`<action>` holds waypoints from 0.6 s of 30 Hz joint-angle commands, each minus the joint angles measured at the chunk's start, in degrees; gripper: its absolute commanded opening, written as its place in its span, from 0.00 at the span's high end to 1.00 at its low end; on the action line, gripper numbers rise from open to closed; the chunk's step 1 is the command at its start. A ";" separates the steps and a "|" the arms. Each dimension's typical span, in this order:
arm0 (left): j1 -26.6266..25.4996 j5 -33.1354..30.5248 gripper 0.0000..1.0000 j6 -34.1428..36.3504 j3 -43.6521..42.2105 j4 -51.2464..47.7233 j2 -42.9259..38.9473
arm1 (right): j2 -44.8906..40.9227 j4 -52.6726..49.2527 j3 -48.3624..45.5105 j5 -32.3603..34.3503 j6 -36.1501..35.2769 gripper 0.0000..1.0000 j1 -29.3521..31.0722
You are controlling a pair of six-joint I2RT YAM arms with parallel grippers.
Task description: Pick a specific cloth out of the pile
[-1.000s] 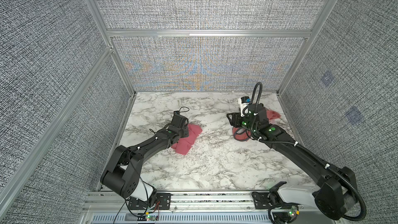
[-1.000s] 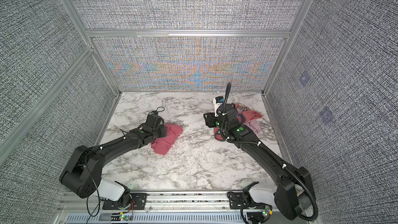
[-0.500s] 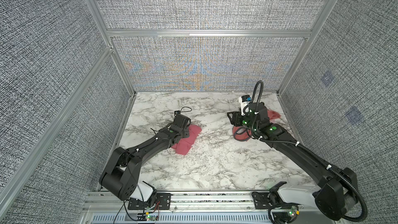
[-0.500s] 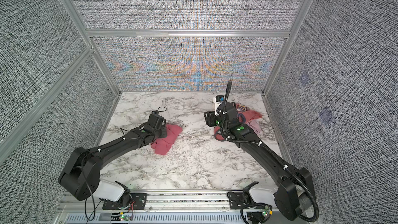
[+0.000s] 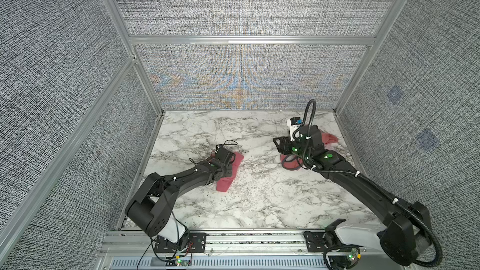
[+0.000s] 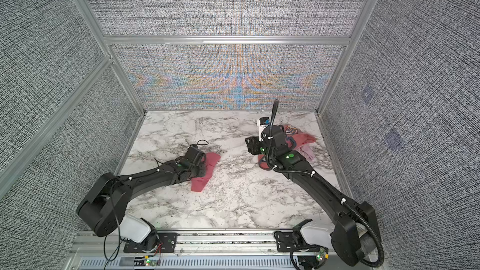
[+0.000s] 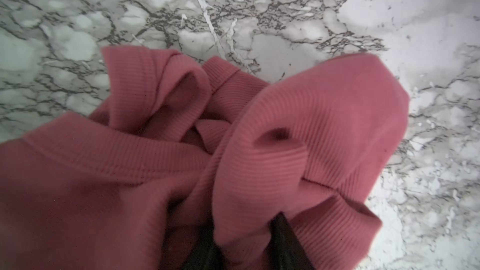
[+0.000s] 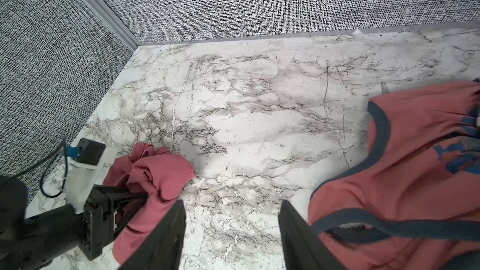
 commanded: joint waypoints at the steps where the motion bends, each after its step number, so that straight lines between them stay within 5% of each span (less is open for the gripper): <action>1: 1.35 0.70 0.65 -0.79 1.13 1.73 3.22 | 0.13 1.14 0.45 0.29 0.19 0.41 0.01; 18: 28.96 8.26 0.66 3.60 4.39 9.89 9.31 | 3.76 -0.39 4.94 1.12 -0.62 0.41 0.01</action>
